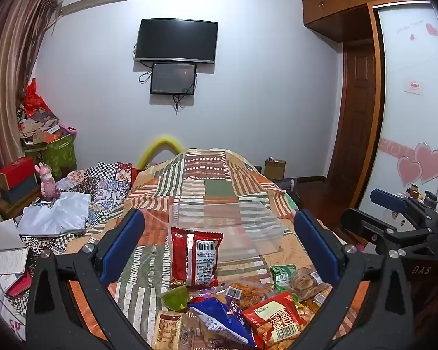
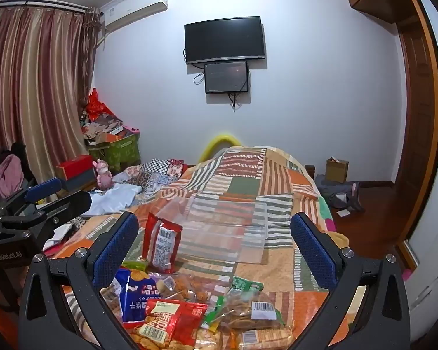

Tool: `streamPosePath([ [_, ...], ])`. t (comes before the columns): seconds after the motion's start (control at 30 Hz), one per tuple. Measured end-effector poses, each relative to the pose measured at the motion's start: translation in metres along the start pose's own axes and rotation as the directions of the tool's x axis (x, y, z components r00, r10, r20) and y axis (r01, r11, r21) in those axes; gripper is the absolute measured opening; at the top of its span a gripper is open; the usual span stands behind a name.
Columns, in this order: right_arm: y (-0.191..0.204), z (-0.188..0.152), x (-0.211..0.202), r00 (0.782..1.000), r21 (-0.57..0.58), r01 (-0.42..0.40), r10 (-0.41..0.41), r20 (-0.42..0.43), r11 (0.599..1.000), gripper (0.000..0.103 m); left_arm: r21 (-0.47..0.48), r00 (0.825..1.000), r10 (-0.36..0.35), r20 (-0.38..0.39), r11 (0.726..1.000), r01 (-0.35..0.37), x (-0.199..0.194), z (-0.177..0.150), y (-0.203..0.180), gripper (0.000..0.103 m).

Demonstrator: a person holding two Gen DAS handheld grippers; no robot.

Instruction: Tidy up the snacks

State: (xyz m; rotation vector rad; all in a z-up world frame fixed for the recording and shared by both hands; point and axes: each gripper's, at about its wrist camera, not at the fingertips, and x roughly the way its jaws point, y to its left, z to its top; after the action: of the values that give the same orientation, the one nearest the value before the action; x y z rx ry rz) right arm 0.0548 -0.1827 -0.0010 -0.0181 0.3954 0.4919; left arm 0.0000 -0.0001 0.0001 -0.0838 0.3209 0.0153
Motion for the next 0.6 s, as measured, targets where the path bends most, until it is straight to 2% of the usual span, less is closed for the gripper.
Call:
streamPosePath([
  [0.6, 0.0008, -0.0013, -0.0016, 1.0, 0.001, -0.004, 0.004, 0.009, 1.0, 0.103, -0.005, 1.0, 0.002, 0.006, 1.0, -0.002, -0.0003, -0.0016, 0.0007, 0.103],
])
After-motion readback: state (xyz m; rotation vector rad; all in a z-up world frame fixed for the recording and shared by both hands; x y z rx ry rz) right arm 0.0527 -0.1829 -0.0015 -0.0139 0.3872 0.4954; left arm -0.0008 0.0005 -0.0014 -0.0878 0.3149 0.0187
